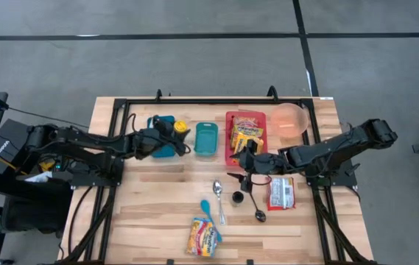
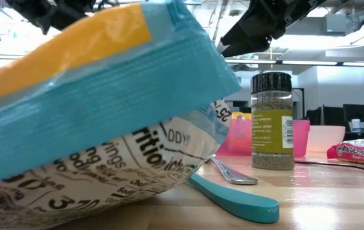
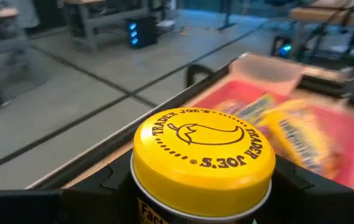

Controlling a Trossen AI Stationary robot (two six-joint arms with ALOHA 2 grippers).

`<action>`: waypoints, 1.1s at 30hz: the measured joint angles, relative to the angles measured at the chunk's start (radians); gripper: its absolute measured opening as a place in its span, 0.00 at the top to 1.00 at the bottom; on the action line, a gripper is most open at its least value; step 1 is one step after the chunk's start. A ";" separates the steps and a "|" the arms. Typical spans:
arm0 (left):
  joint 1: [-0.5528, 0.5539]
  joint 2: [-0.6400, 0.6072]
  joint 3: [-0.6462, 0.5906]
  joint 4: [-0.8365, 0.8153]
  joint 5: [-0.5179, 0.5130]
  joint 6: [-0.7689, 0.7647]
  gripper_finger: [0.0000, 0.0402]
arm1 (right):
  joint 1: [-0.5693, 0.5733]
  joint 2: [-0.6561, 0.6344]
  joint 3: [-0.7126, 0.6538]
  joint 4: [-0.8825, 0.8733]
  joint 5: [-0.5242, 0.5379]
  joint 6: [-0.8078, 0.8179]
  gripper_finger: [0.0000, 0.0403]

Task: Pick & Place Food Item
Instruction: Put the yellow spice bottle into the blue bin

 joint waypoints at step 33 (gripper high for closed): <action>0.206 -0.041 -0.281 0.281 -0.147 -0.177 0.47 | 0.003 0.001 0.000 0.029 0.072 0.018 0.26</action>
